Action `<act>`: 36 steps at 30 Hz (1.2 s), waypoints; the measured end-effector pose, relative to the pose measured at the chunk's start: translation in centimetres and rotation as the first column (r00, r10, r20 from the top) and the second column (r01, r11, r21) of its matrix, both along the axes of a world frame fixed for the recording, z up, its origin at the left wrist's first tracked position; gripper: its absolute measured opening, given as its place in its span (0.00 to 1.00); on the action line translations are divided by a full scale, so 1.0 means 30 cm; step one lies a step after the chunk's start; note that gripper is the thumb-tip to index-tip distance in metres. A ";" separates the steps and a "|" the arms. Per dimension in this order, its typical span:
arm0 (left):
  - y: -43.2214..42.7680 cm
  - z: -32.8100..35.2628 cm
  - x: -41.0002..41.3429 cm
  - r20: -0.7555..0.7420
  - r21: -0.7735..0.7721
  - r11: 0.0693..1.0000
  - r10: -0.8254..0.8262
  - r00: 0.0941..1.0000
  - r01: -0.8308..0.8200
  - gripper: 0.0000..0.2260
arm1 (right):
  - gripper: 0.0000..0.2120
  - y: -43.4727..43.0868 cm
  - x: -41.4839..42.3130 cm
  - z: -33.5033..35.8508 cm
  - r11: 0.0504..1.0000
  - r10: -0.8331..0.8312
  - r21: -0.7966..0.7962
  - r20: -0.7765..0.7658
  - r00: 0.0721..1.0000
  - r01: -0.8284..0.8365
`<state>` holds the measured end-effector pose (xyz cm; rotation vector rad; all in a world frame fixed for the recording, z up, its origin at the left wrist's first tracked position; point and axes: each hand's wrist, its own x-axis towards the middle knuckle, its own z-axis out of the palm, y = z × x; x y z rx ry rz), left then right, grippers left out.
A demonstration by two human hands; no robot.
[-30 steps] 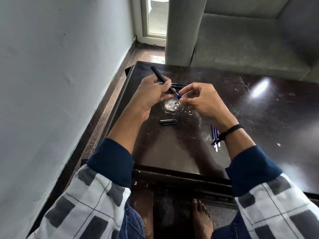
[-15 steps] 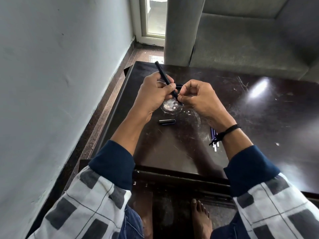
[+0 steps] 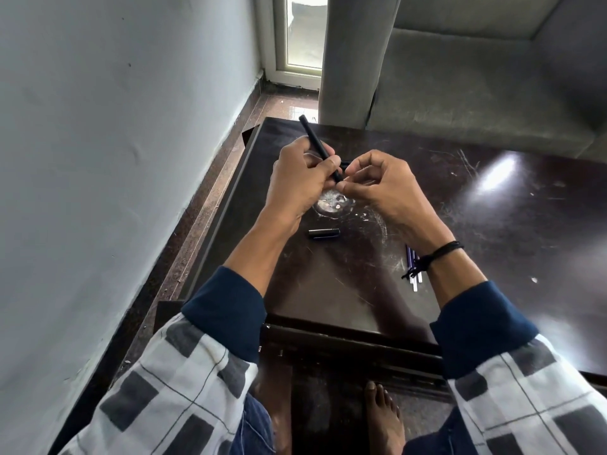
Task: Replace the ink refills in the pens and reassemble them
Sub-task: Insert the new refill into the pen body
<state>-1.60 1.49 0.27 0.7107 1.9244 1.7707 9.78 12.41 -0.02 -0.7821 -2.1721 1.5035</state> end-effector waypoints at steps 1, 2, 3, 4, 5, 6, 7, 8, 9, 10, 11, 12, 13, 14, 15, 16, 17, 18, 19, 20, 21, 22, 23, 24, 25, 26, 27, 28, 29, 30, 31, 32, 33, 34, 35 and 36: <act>0.000 0.000 -0.002 -0.007 -0.001 1.000 0.010 1.000 -0.010 0.04 | 0.12 0.001 0.002 -0.001 1.000 0.006 0.031 0.031 1.000 -0.007; -0.001 -0.001 -0.004 -0.010 0.001 1.000 0.015 1.000 -0.015 0.04 | 0.12 0.003 0.003 -0.005 0.997 0.005 0.078 0.069 0.998 -0.010; -0.001 -0.002 -0.005 -0.011 0.001 1.000 0.015 1.000 -0.015 0.04 | 0.12 0.004 0.004 -0.010 0.993 -0.003 0.119 0.101 0.995 -0.009; 0.000 -0.002 -0.004 -0.014 -0.001 1.000 0.010 1.000 -0.010 0.04 | 0.11 0.006 0.002 -0.015 0.990 -0.012 0.143 0.118 0.993 -0.005; 0.000 -0.003 -0.001 -0.021 -0.006 1.000 0.005 1.000 -0.005 0.04 | 0.10 0.009 0.001 -0.019 0.988 -0.018 0.153 0.123 0.992 -0.001; 0.001 -0.002 0.002 -0.034 -0.011 1.000 0.001 0.999 -0.001 0.04 | 0.10 0.010 0.000 -0.020 0.988 -0.020 0.155 0.119 0.993 0.001; 0.001 -0.002 0.003 -0.052 -0.016 1.000 -0.001 0.999 0.000 0.05 | 0.10 0.010 0.000 -0.020 0.988 -0.024 0.152 0.117 0.993 0.006; 0.001 -0.001 0.004 -0.074 -0.023 1.000 -0.004 0.997 0.002 0.05 | 0.09 0.011 0.001 -0.018 0.989 -0.027 0.147 0.111 0.993 0.010; 0.002 -0.001 0.004 -0.097 -0.030 1.000 -0.009 0.995 0.006 0.04 | 0.09 0.012 0.003 -0.016 0.989 -0.028 0.144 0.110 0.994 0.012; 0.002 -0.001 0.004 -0.121 -0.039 0.999 -0.017 0.993 0.013 0.04 | 0.08 0.012 0.005 -0.014 0.990 -0.027 0.141 0.113 0.993 0.010; 0.002 -0.002 0.005 -0.147 -0.047 0.999 -0.027 0.989 0.020 0.04 | 0.08 0.011 0.006 -0.014 0.992 -0.022 0.130 0.114 0.993 0.007; 0.003 -0.002 0.007 -0.177 -0.055 0.998 -0.035 0.984 0.025 0.04 | 0.09 0.013 0.007 -0.016 0.994 -0.016 0.110 0.114 0.993 0.003; 0.004 -0.002 0.010 -0.208 -0.064 0.998 -0.040 0.977 0.027 0.03 | 0.09 0.014 0.006 -0.019 0.996 -0.010 0.090 0.117 0.993 -0.001; 0.004 -0.001 0.014 -0.235 -0.074 0.997 -0.043 0.971 0.026 0.03 | 0.10 0.015 0.005 -0.022 0.997 -0.004 0.079 0.125 0.992 -0.006; 0.004 0.000 0.016 -0.256 -0.083 0.996 -0.044 0.966 0.023 0.04 | 0.09 0.015 0.004 -0.025 0.997 0.000 0.078 0.134 0.991 -0.010; 0.005 0.001 0.018 -0.270 -0.091 0.996 -0.044 0.962 0.020 0.04 | 0.09 0.014 0.002 -0.026 0.997 0.000 0.081 0.140 0.990 -0.012; 0.005 0.002 0.018 -0.280 -0.097 0.995 -0.044 0.959 0.017 0.04 | 0.09 0.013 0.002 -0.027 0.997 -0.002 0.082 0.143 0.990 -0.010; 0.005 0.003 0.019 -0.287 -0.101 0.995 -0.044 0.957 0.016 0.05 | 0.09 0.013 0.001 -0.026 0.997 0.000 0.082 0.145 0.989 -0.012; 0.005 0.004 0.019 -0.291 -0.105 0.994 -0.045 0.956 0.015 0.05 | 0.09 0.013 0.000 -0.026 0.997 0.005 0.078 0.151 0.989 -0.017; 0.005 0.005 0.019 -0.293 -0.107 0.994 -0.046 0.955 0.015 0.05 | 0.09 0.011 0.000 -0.025 0.997 0.014 0.073 0.158 0.987 -0.026; 0.005 0.005 0.018 -0.294 -0.110 0.994 -0.047 0.955 0.015 0.06 | 0.09 0.010 0.000 -0.024 0.997 0.024 0.062 0.165 0.986 -0.035; 0.005 0.005 0.017 -0.295 -0.115 0.993 -0.049 0.954 0.015 0.06 | 0.10 0.010 -0.001 -0.025 0.998 0.033 0.051 0.171 0.985 -0.042; 0.005 0.005 0.017 -0.300 -0.122 0.992 -0.050 0.953 0.014 0.06 | 0.10 0.010 -0.002 -0.027 0.998 0.040 0.040 0.172 0.984 -0.048; 0.006 0.005 0.016 -0.307 -0.128 0.992 -0.052 0.950 0.013 0.06 | 0.10 0.011 -0.001 -0.029 0.998 0.047 0.033 0.172 0.984 -0.053; 0.006 0.004 0.016 -0.313 -0.133 0.991 -0.054 0.948 0.013 0.06 | 0.10 0.011 -0.001 -0.030 0.998 0.051 0.032 0.174 0.983 -0.058; 0.006 0.002 0.016 -0.317 -0.138 0.990 -0.057 0.947 0.013 0.06 | 0.10 0.011 -0.001 -0.031 0.998 0.053 0.034 0.179 0.982 -0.060; 0.007 0.001 0.016 -0.318 -0.142 0.990 -0.059 0.946 0.014 0.05 | 0.09 0.012 -0.001 -0.033 0.998 0.051 0.037 0.187 0.981 -0.059; 0.007 0.000 0.017 -0.319 -0.147 0.989 -0.061 0.946 0.014 0.05 | 0.09 0.013 -0.001 -0.033 0.997 0.049 0.040 0.195 0.980 -0.058; 0.008 -0.001 0.018 -0.319 -0.151 0.988 -0.063 0.946 0.015 0.05 | 0.09 0.013 -0.001 -0.033 0.997 0.049 0.041 0.202 0.978 -0.059; 0.008 -0.002 0.018 -0.317 -0.153 0.988 -0.064 0.946 0.015 0.04 | 0.09 0.012 -0.001 -0.034 0.997 0.050 0.041 0.205 0.977 -0.060; 0.009 -0.003 0.019 -0.315 -0.154 0.988 -0.065 0.947 0.016 0.04 | 0.09 0.011 -0.001 -0.034 0.997 0.050 0.043 0.206 0.977 -0.060; 0.009 -0.002 0.019 -0.312 -0.155 0.988 -0.065 0.948 0.017 0.04 | 0.09 0.011 -0.001 -0.035 0.997 0.049 0.046 0.205 0.978 -0.060; 0.009 -0.002 0.019 -0.309 -0.155 0.988 -0.066 0.949 0.018 0.04 | 0.10 0.011 -0.001 -0.035 0.997 0.048 0.049 0.204 0.978 -0.059; 0.009 -0.002 0.019 -0.303 -0.153 0.988 -0.066 0.951 0.020 0.04 | 0.10 0.011 0.000 -0.035 0.997 0.047 0.050 0.204 0.978 -0.058; 0.009 -0.002 0.020 -0.298 -0.152 0.988 -0.066 0.952 0.022 0.04 | 0.10 0.011 0.000 -0.035 0.997 0.045 0.050 0.205 0.978 -0.056; 0.009 -0.001 0.020 -0.297 -0.152 0.988 -0.067 0.952 0.022 0.04 | 0.10 0.011 0.000 -0.034 0.997 0.042 0.049 0.204 0.978 -0.053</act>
